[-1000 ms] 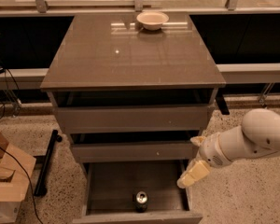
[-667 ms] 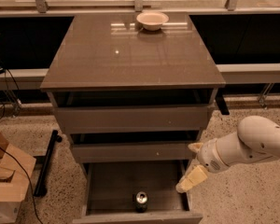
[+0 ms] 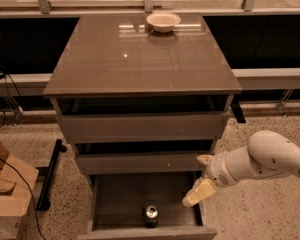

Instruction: Pick green can from bottom drawer and place on counter

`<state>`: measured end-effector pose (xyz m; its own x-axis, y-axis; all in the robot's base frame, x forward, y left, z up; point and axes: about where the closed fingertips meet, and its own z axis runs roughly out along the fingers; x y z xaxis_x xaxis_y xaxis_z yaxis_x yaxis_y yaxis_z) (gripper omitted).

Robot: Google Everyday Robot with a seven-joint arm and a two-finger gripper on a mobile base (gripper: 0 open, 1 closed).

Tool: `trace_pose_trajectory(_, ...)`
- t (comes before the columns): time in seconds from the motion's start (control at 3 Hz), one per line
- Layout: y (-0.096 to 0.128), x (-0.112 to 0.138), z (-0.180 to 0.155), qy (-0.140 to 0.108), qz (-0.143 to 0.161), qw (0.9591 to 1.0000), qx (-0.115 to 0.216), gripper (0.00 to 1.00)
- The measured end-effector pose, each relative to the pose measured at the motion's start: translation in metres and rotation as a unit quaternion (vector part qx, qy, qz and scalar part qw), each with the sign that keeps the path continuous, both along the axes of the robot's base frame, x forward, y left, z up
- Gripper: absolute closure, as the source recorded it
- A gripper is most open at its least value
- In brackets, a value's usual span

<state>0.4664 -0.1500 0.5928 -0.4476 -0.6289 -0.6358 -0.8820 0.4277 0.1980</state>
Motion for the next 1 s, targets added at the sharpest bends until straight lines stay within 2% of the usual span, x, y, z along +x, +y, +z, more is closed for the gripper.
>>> trace_pose_trajectory(0.33, 0.013, 0.011, -0.042, -0.025, 0.004, 0.9992, 0.031, 0.00)
trace_pose_trajectory(0.67, 0.023, 0.010, -0.086, -0.034, 0.016, 0.9975, 0.060, 0.00)
trace_pose_trajectory(1.0, 0.031, 0.005, -0.121, -0.028, 0.015, 0.9954, 0.090, 0.00)
